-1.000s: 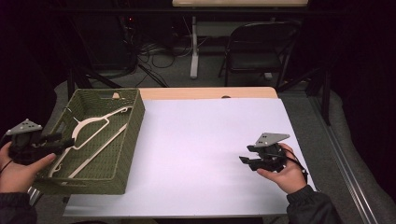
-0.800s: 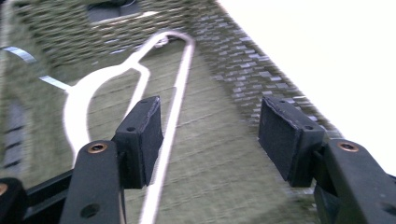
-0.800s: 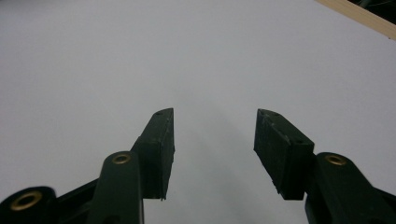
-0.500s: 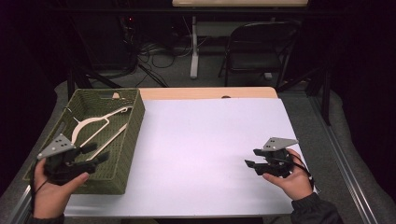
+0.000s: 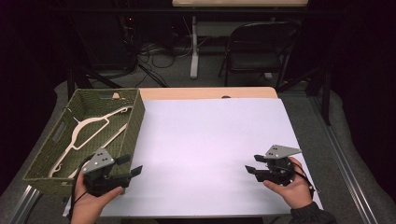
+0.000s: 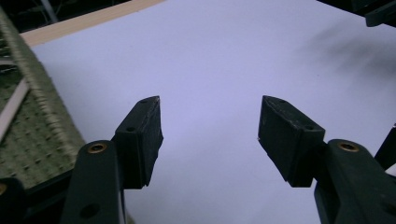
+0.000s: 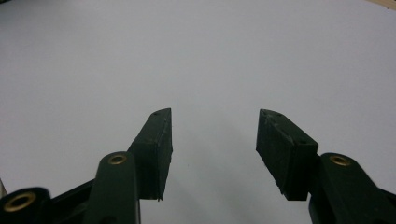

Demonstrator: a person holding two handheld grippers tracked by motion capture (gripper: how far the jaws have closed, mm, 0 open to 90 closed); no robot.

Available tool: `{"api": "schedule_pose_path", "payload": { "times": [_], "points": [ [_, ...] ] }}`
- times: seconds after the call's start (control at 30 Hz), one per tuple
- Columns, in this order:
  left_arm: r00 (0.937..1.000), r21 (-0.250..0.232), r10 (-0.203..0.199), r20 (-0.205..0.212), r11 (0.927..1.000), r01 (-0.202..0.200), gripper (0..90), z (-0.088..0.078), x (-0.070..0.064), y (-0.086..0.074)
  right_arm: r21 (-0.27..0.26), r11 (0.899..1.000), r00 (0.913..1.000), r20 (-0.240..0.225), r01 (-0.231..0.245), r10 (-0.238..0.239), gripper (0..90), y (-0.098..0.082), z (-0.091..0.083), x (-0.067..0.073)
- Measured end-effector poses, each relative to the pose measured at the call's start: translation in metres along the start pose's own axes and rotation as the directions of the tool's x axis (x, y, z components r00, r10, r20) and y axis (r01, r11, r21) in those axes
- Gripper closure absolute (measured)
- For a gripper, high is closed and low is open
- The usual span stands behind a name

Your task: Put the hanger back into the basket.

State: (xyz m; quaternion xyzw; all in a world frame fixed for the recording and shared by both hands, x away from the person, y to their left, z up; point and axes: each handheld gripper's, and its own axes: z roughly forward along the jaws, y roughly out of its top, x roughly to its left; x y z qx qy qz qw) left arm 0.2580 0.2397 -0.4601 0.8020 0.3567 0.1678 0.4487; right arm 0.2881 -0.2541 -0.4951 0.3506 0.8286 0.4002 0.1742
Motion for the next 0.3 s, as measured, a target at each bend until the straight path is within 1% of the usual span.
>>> {"api": "schedule_pose_path", "payload": {
  "times": [0.03,0.07,0.1,0.13,0.17,0.2,0.23,0.27,0.3],
  "points": [
    [1.0000,-0.007,-0.001,0.002,1.0000,0.001,39.7,0.004,-0.003,-0.001,0.002,1.000,1.0000,0.004,0.004,-0.004,45.4,-0.004,0.001,0.002],
    [1.0000,-0.011,0.004,0.006,0.9999,-0.004,39.7,0.007,-0.005,-0.001,0.002,1.000,1.0000,0.004,0.004,-0.004,45.4,-0.004,0.001,0.002],
    [0.9999,-0.016,0.012,0.009,0.9998,-0.012,39.7,0.011,-0.008,-0.001,-0.007,1.000,0.9999,0.013,0.010,-0.010,45.4,-0.007,0.001,0.002],
    [0.9998,-0.022,0.011,0.014,0.9997,-0.010,39.7,0.014,-0.011,-0.002,-0.007,1.000,0.9999,0.013,0.010,-0.010,45.4,-0.007,0.001,0.002],
    [0.9995,-0.028,0.008,0.031,0.9996,-0.007,39.1,0.022,-0.016,-0.004,-0.025,1.000,0.9990,0.041,0.016,-0.015,45.2,-0.010,-0.001,0.001],
    [0.9995,-0.028,0.008,0.031,0.9996,-0.007,38.1,0.022,-0.016,-0.004,-0.025,1.000,0.9990,0.041,0.016,-0.015,45.2,-0.010,-0.001,0.001],
    [0.9993,-0.027,0.015,0.033,0.9995,-0.014,38.1,0.026,-0.018,-0.005,-0.037,0.999,0.9984,0.056,0.015,-0.012,44.6,-0.011,-0.004,0.000],
    [0.9992,-0.023,0.017,0.035,0.9996,-0.016,34.3,0.030,-0.020,-0.006,-0.079,0.997,0.9954,0.096,0.011,-0.003,43.2,-0.016,-0.010,-0.004],
    [0.9991,-0.017,0.010,0.042,0.9998,-0.009,32.0,0.034,-0.021,-0.008,-0.088,0.996,0.9900,0.140,0.025,-0.013,42.1,-0.018,-0.015,-0.007]
  ]
}}
